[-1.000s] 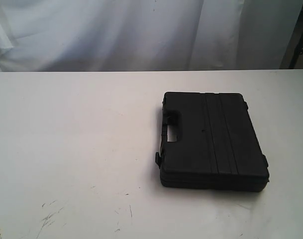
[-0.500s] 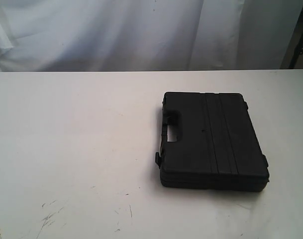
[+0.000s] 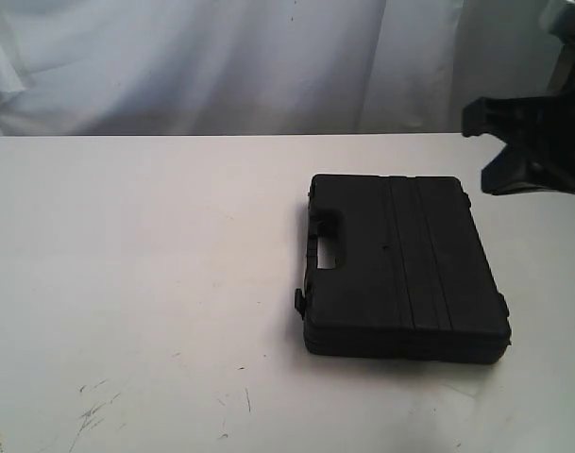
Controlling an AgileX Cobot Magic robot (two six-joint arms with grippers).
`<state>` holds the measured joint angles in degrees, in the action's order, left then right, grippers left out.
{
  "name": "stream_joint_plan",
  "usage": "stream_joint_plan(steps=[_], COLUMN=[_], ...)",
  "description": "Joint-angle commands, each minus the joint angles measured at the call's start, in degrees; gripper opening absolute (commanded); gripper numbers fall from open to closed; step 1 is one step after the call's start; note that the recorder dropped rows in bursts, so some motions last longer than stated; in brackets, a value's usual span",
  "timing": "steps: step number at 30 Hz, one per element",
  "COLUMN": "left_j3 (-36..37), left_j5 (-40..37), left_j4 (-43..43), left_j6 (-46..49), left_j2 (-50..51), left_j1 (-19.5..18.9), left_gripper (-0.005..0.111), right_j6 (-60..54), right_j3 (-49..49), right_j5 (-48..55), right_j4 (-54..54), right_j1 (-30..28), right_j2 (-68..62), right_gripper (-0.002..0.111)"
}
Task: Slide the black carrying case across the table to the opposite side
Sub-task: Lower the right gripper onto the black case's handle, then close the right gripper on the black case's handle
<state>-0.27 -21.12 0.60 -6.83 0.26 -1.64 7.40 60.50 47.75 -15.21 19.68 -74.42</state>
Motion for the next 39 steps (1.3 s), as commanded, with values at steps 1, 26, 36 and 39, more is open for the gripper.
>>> stream_joint_plan(steps=[1,26,36,39], left_j3=[0.3,0.3,0.3,0.3], left_j5=[0.3,0.3,0.3,0.3], left_j4=[0.1,0.1,0.1,0.1], left_j6=[-0.2,-0.2,0.0,0.0], left_j2=[-0.3,-0.3,-0.3,-0.3], left_j1=[-0.1,-0.1,-0.1,-0.1], left_gripper=[0.000,0.000,0.000,0.000], right_j6=[2.0,13.6,23.1,24.4], right_j3=[4.2,33.0,41.8,44.6], right_j5=[-1.6,0.3,6.7,10.6], right_j4=[1.6,7.5,15.2,15.8], right_j1=[3.6,15.6,18.7,19.0], right_j2=[-6.1,-42.2,-50.4,-52.4], right_gripper=[0.000,0.000,0.000,0.000])
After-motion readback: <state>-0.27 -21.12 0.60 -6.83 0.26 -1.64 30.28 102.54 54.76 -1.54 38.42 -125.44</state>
